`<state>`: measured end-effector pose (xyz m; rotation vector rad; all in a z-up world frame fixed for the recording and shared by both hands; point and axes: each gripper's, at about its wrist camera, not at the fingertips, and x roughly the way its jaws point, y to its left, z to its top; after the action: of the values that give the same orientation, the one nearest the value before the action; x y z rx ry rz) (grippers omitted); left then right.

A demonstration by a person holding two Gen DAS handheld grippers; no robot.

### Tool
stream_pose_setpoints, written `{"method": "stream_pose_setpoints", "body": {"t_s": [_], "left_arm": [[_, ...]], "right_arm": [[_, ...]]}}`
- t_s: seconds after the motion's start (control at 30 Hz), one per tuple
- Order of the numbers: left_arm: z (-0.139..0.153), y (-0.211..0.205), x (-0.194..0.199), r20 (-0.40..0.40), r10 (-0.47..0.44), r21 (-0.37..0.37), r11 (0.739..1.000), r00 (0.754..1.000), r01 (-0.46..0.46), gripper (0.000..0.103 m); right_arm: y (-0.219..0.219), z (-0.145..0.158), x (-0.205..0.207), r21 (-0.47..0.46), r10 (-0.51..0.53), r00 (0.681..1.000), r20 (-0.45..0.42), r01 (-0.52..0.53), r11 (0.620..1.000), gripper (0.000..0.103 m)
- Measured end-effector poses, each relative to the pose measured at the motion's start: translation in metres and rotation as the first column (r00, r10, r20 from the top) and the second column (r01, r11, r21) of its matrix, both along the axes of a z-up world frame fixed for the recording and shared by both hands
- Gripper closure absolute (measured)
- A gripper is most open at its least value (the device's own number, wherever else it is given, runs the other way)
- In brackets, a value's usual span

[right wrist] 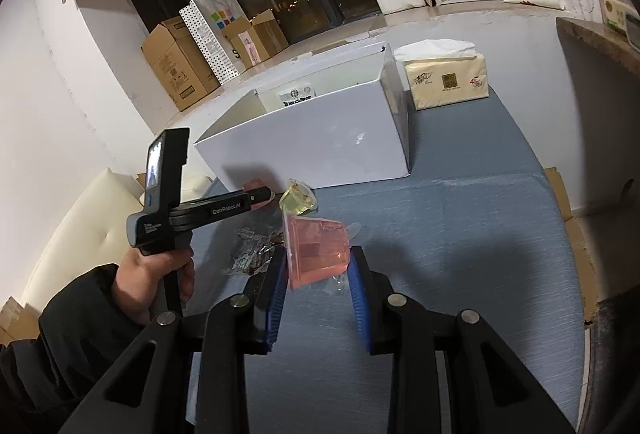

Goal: Organize snacks
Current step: 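Grasp a red jelly cup with the left tool while the right tool holds its cup, then lower both jelly cups into the white box and open both tools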

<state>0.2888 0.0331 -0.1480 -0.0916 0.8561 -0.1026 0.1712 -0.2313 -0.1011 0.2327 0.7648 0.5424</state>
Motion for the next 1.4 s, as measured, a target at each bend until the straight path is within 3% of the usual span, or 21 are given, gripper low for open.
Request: {"method": "stream_pose_setpoints", "body": {"t_s": [0.17, 0.4, 0.6, 0.87, 1.1, 1.13, 1.17, 1.2, 1.23, 1.27, 1.4], "left_arm": [[0.029, 0.004, -0.027, 0.07, -0.026, -0.032, 0.999, 0.997, 0.028, 0.063], [0.047, 0.016, -0.054, 0.099, -0.039, -0.067, 0.997, 0.994, 0.045, 0.063], [0.08, 0.021, -0.069, 0.174, -0.037, -0.062, 0.997, 0.984, 0.049, 0.063], [0.13, 0.021, -0.019, 0.249, -0.036, -0.025, 0.999, 0.968, 0.044, 0.063], [0.132, 0.016, 0.042, 0.239, -0.034, 0.022, 0.999, 0.97, 0.03, 0.062], [0.129, 0.016, 0.05, 0.226, -0.031, 0.027, 0.999, 0.974, 0.025, 0.06], [0.125, 0.015, 0.06, 0.206, -0.03, 0.037, 0.999, 0.978, 0.023, 0.047], [0.121, 0.016, 0.066, 0.192, -0.023, 0.041, 0.999, 0.981, 0.016, 0.022], [0.118, 0.017, 0.068, 0.189, -0.018, 0.04, 0.999, 0.982, 0.01, 0.009], [0.116, 0.018, 0.068, 0.197, -0.014, 0.038, 0.999, 0.98, 0.007, 0.0], [0.109, 0.019, 0.063, 0.189, -0.021, 0.049, 0.999, 0.982, 0.011, 0.0]], "right_arm": [[0.005, 0.004, 0.0, 0.001, 0.011, 1.0, 0.013, -0.011, 1.0, 0.071], [0.02, 0.007, 0.002, -0.001, 0.042, 0.999, 0.024, -0.042, 0.999, 0.071], [0.037, 0.029, 0.033, -0.02, 0.06, 0.996, 0.069, -0.059, 0.998, 0.071], [0.069, 0.076, 0.12, -0.071, 0.039, 0.988, 0.148, -0.029, 0.997, 0.071], [0.084, 0.073, 0.181, -0.114, 0.006, 0.994, 0.111, 0.007, 0.994, 0.069], [0.083, 0.07, 0.187, -0.109, -0.005, 0.995, 0.099, 0.016, 0.994, 0.064], [0.082, 0.066, 0.192, -0.102, -0.01, 0.996, 0.084, 0.019, 0.995, 0.052], [0.079, 0.064, 0.193, -0.099, -0.019, 0.996, 0.081, 0.027, 0.995, 0.023], [0.075, 0.062, 0.192, -0.091, -0.045, 0.995, 0.091, 0.053, 0.994, 0.006], [0.071, 0.06, 0.191, -0.076, -0.048, 0.994, 0.096, 0.055, 0.996, 0.004], [0.06, 0.056, 0.187, -0.059, -0.049, 0.995, 0.085, 0.054, 0.997, 0.0]]}}
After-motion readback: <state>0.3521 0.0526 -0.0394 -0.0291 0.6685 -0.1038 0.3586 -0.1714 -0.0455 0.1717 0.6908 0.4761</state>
